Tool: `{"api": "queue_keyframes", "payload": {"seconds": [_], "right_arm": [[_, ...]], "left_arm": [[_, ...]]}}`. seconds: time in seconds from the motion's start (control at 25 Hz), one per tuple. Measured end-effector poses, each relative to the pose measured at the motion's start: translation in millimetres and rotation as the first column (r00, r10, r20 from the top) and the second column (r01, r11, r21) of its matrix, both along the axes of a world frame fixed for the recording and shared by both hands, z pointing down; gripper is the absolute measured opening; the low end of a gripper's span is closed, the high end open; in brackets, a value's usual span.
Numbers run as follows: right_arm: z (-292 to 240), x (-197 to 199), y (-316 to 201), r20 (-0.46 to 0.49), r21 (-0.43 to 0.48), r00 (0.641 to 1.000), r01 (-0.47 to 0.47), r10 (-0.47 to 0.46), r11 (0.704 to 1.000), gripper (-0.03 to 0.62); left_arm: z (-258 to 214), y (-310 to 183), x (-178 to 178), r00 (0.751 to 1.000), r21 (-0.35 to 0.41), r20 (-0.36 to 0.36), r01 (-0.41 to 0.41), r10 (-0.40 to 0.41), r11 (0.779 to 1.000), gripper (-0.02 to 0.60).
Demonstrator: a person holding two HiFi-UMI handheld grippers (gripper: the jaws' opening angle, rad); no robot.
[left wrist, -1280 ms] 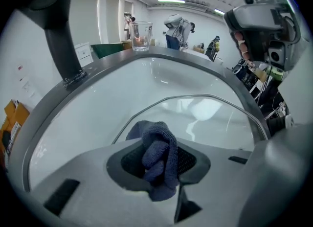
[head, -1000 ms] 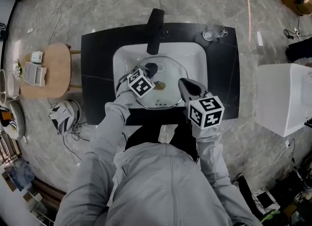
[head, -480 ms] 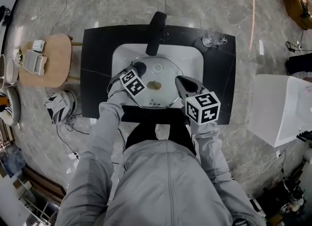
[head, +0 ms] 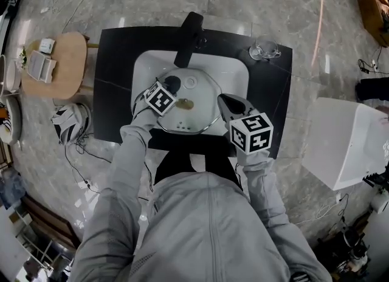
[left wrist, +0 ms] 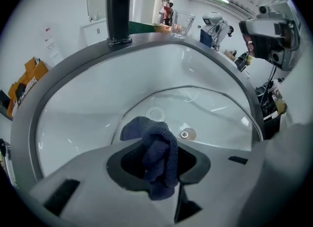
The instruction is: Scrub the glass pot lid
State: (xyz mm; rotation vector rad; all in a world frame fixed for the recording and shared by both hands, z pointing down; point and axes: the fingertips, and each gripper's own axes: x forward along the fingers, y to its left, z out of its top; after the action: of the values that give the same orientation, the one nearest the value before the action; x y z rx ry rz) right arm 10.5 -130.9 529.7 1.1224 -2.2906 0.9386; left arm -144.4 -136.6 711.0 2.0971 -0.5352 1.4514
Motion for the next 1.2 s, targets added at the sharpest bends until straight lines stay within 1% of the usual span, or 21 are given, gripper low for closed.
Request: {"api": "queue_keyframes", "payload": {"seconds": [0.24, 0.4, 0.88, 1.04, 1.2], "right_arm": [[7, 13, 4, 0.002, -0.015, 1.000, -0.002, 0.002, 1.000, 0.031], [9, 19, 7, 0.005, -0.023, 1.000, -0.005, 0.005, 1.000, 0.031], [9, 27, 12, -0.001, -0.027, 1.000, -0.018, 0.018, 0.999, 0.031], [9, 33, 14, -0.005, -0.027, 0.999, -0.032, 0.032, 0.999, 0.031], [8, 36, 16, -0.008, -0.023, 0.999, -0.044, 0.044, 0.999, 0.031]], "left_arm": [[-6, -5, 32, 0.999, 0.021, -0.030, -0.018, 0.018, 1.000, 0.112], [-4, 7, 60, 0.996, -0.009, -0.067, -0.057, 0.056, 0.998, 0.112], [-8, 17, 113, 0.984, -0.023, -0.130, -0.122, 0.118, 0.992, 0.112], [-12, 24, 131, 0.976, -0.021, -0.166, -0.148, 0.142, 0.989, 0.112], [-22, 30, 146, 0.956, 0.010, -0.198, -0.220, 0.218, 0.975, 0.112]]}}
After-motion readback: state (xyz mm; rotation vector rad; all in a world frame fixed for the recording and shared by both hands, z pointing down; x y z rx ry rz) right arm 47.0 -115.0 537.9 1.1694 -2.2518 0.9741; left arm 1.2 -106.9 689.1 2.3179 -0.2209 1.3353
